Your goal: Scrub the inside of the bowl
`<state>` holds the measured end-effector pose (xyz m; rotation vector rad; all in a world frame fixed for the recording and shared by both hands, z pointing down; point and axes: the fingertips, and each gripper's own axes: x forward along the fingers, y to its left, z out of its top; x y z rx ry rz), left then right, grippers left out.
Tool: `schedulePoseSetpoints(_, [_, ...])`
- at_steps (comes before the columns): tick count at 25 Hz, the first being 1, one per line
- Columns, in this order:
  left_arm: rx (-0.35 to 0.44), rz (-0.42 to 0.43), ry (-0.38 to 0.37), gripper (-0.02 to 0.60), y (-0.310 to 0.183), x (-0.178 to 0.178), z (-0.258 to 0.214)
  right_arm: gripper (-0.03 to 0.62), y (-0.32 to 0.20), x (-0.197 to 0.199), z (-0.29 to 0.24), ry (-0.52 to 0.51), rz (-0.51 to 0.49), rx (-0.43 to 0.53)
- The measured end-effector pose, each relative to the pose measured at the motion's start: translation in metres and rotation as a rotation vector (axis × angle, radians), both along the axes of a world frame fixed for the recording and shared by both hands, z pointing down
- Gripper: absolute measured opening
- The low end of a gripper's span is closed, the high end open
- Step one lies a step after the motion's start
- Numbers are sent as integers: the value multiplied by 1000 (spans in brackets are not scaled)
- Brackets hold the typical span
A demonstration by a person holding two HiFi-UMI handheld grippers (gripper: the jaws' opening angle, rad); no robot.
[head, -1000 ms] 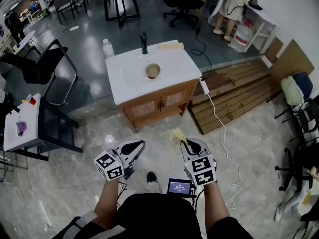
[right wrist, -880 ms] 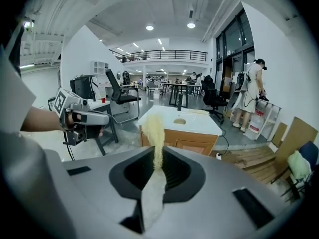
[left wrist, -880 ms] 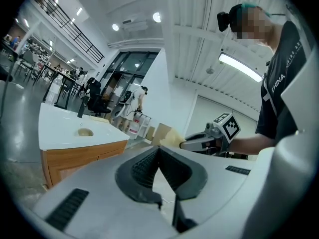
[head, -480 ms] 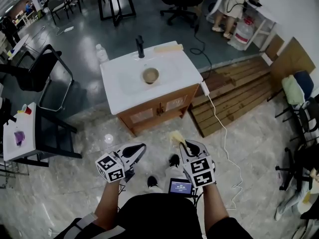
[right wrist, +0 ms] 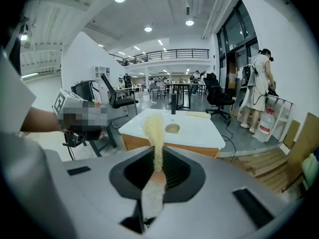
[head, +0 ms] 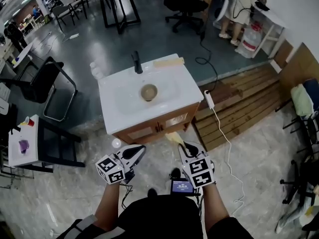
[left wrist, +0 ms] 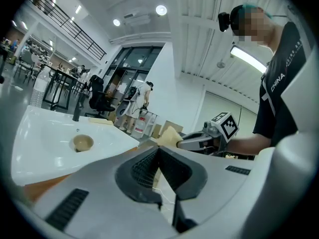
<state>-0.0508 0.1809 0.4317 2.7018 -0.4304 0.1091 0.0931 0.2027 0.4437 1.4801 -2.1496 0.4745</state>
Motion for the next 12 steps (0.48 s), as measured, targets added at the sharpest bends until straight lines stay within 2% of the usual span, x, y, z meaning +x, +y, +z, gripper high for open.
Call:
schedulePoseSetpoints(5, [0, -39, -16, 3, -32, 28, -9, 43, -35, 33, 3, -28, -21, -1])
schedulePoseSetpoints(8, [2, -80, -54, 3, -47, 34, -5, 43, -51, 47, 7, -45, -45, -8])
schedulePoseSetpoints(12, [-12, -120, -65, 3, -58, 40, -5, 43, -69, 57, 10, -54, -78, -14])
